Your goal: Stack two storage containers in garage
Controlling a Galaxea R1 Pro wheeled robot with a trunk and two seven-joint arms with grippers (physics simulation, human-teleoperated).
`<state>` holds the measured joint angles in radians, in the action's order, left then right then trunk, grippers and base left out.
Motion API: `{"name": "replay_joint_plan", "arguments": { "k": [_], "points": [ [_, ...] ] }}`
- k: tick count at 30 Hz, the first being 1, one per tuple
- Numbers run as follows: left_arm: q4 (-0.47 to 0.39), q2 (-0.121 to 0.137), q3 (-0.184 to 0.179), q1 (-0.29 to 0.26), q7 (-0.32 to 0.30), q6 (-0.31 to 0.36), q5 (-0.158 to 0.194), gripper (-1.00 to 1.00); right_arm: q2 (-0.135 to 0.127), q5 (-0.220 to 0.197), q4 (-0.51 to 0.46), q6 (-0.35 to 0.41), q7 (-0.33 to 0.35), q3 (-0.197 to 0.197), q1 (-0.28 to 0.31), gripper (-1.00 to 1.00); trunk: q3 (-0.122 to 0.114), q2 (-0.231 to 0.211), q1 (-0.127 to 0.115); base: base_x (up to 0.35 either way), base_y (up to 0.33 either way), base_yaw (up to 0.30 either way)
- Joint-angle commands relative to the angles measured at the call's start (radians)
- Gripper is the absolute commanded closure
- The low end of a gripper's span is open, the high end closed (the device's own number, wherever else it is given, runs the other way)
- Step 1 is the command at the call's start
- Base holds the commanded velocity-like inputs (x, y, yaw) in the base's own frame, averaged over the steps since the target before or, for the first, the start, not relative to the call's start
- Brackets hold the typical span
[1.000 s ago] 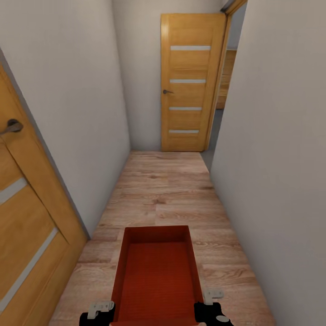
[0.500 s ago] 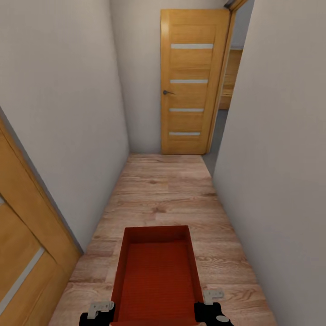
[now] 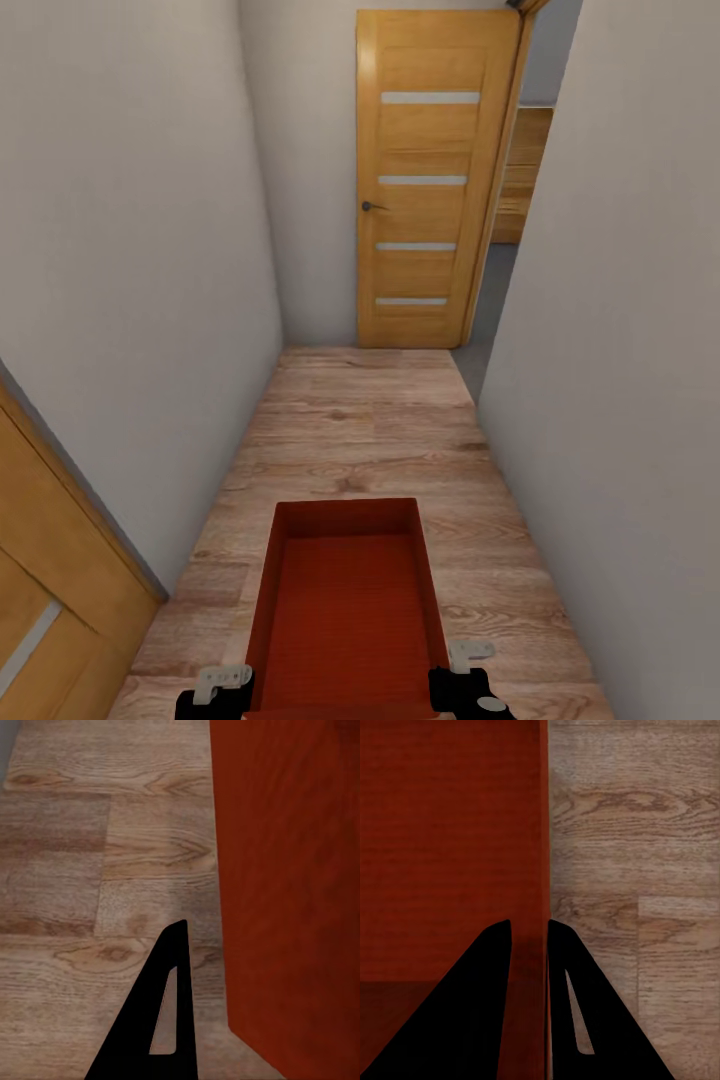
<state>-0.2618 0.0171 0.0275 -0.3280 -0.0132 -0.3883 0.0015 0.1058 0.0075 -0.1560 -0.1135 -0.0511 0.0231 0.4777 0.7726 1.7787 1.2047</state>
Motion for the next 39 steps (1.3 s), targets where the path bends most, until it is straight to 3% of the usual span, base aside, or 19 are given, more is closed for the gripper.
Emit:
{"name": "replay_joint_plan", "arguments": {
  "k": [1, 39],
  "points": [
    [0.001, 0.001, 0.008, -0.001, 0.001, -0.003, 0.003, 1.0, 0.0, 0.002, 0.0, -0.003, -0.006, -0.005, 0.001, 1.0, 0.001, 0.0, 0.001, 0.346, 0.0, 0.046],
    [0.001, 0.0, 0.008, -0.001, 0.001, -0.003, 0.003, 1.0, 0.0, 0.002, 0.0, -0.003, -0.006, -0.005, 0.001, 1.0, 0.001, 0.0, 0.001, 0.346, 0.0, 0.003]
  ]
}}
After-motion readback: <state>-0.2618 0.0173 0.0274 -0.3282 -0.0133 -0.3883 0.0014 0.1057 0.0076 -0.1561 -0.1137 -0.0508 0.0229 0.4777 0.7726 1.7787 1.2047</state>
